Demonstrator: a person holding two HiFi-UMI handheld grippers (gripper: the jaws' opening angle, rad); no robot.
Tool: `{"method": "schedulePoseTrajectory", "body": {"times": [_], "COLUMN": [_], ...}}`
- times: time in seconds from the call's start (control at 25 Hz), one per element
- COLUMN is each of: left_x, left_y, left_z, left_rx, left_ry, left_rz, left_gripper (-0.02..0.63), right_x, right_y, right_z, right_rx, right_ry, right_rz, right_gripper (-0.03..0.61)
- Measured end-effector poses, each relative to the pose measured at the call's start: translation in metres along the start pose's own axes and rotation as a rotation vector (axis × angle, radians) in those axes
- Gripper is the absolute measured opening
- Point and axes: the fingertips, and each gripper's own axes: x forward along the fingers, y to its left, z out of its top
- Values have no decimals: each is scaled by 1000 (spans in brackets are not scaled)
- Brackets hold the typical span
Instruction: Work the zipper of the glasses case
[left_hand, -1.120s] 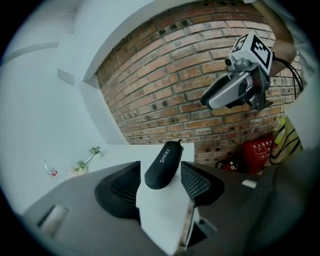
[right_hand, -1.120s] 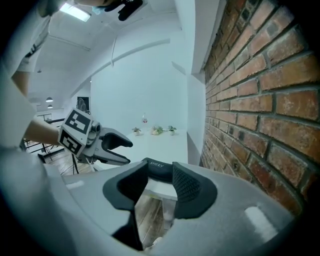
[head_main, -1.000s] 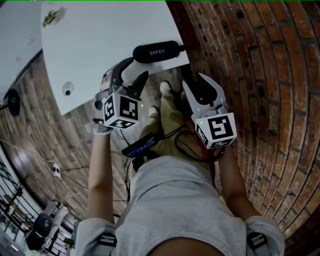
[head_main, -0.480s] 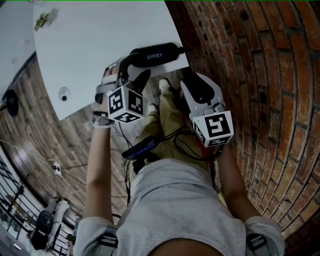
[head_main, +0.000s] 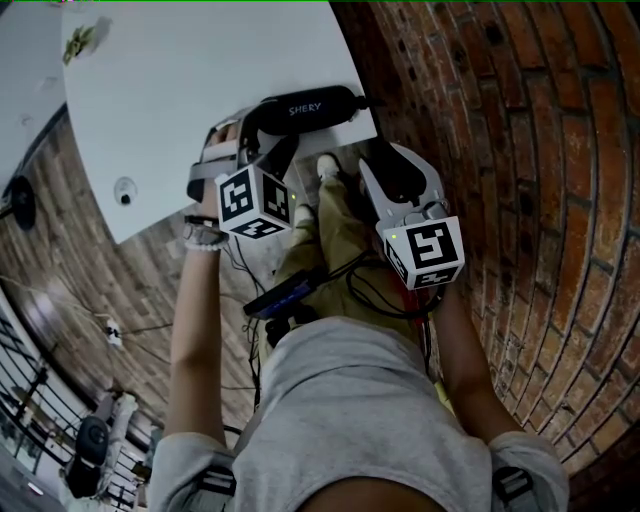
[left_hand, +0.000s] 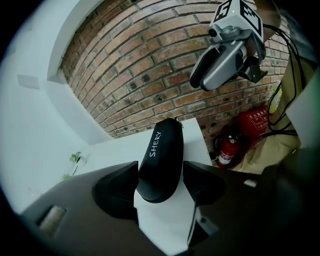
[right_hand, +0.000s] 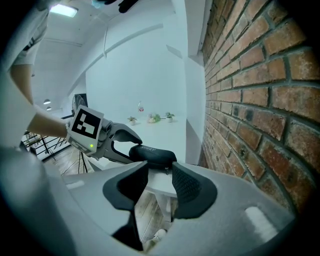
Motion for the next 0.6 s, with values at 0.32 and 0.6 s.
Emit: {"method": "schedulePoseTrajectory", "body": {"times": [0.32, 0.6], "left_x": [1, 4], "left_y": [4, 11], "left_z": [-6, -6], "left_rx": [-13, 17], "left_ry": [15, 45], "left_rz": [-13, -36], "left_gripper": [293, 285], "right_x": [11, 23], "right_y": [1, -5], "right_z": [-1, 4], "right_rx": [-19, -24], "right_ry": [15, 32], "right_rz": [1, 6], "right_gripper": [150, 147]}}
